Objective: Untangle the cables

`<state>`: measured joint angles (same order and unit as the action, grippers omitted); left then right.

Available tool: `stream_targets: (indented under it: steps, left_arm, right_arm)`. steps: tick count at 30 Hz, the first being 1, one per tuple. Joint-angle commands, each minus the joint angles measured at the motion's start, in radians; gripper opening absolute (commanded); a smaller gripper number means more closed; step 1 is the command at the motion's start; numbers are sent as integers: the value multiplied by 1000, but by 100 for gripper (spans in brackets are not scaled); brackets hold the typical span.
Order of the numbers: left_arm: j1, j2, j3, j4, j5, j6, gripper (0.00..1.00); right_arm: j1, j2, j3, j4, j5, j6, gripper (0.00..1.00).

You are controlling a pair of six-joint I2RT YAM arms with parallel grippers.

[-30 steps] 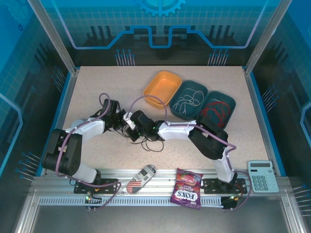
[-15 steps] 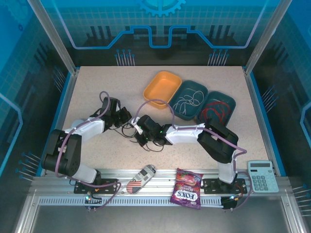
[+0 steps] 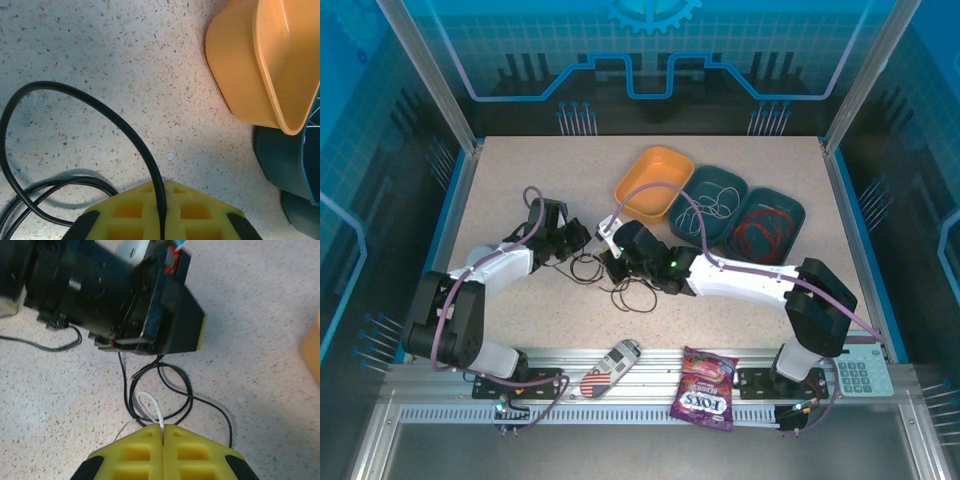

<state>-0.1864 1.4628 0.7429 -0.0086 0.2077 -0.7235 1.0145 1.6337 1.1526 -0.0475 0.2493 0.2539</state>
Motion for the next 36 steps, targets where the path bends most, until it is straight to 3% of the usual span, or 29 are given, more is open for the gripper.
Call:
stream_targets:
  steps: [1,16,23,36]
  left_arm:
    - [-2,-33,-19,29,25,20,1]
    - [-2,-38,-35,31,21,21,1]
    - [-2,-34,-33,30,27,22,1]
    - [-2,-38,-33,45,62,12,4]
  right_arm:
    - [10,-65,42,-45,82,1,0]
    - [-7,-270,57,-94,222,4,0]
    - [-33,-361,87,-141,226,13,0]
    - [-133,-412,165,-248,298,-38,0]
